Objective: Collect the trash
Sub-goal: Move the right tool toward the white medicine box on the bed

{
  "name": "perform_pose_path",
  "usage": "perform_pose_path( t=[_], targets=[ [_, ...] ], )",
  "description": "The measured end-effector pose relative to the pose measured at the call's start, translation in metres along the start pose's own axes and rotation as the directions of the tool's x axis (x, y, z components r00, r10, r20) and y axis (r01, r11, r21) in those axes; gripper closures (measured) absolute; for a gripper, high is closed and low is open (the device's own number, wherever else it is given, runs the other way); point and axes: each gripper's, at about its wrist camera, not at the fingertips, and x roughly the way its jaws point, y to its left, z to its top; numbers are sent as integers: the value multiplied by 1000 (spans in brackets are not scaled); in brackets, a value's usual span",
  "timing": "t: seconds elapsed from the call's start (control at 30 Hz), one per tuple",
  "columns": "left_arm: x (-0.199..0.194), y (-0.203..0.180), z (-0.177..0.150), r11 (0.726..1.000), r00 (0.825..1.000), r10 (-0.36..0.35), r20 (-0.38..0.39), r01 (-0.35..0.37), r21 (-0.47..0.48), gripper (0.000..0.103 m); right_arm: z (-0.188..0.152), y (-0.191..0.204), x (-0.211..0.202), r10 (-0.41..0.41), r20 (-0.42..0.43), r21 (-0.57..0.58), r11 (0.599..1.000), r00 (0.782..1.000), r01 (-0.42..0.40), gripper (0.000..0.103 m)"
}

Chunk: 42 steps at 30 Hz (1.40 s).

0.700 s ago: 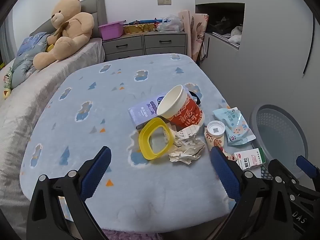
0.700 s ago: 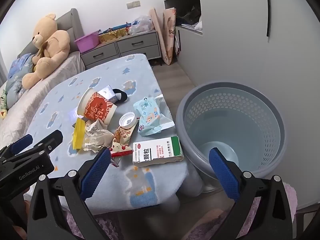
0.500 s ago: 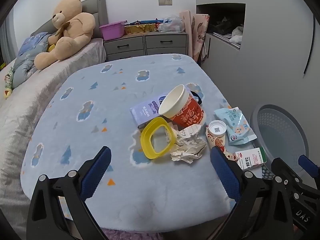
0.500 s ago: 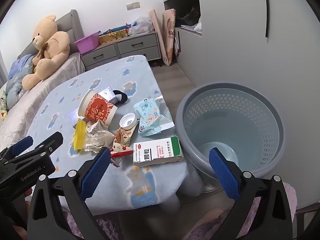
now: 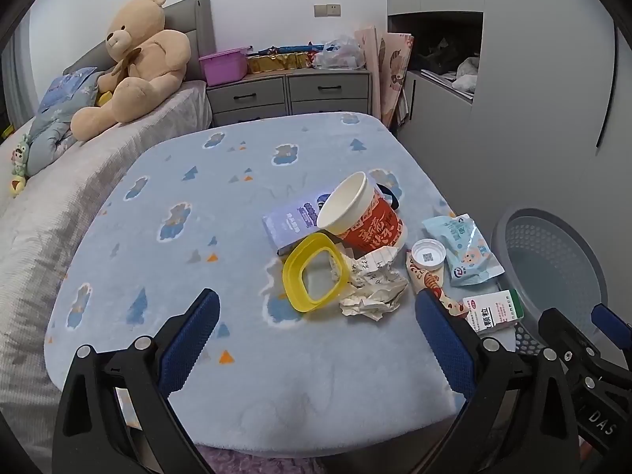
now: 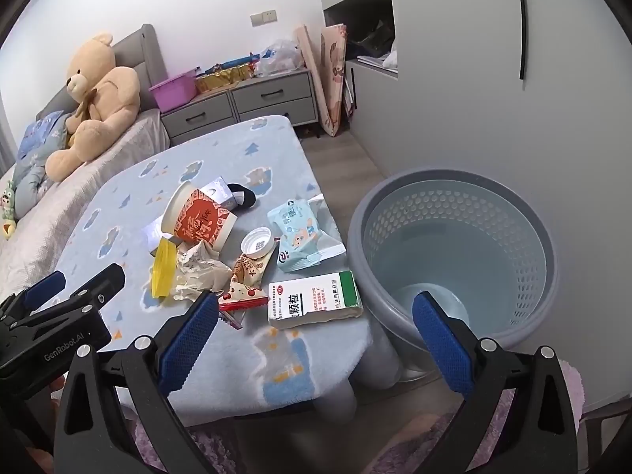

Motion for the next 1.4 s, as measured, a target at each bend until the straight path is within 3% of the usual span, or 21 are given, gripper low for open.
perform_pose_path(
  t=[1.4],
  targets=[
    [-15, 17, -12, 1000, 1000, -7, 25, 7, -19, 8, -6, 18, -13, -10, 30, -19, 1000, 999, 11, 6]
  ],
)
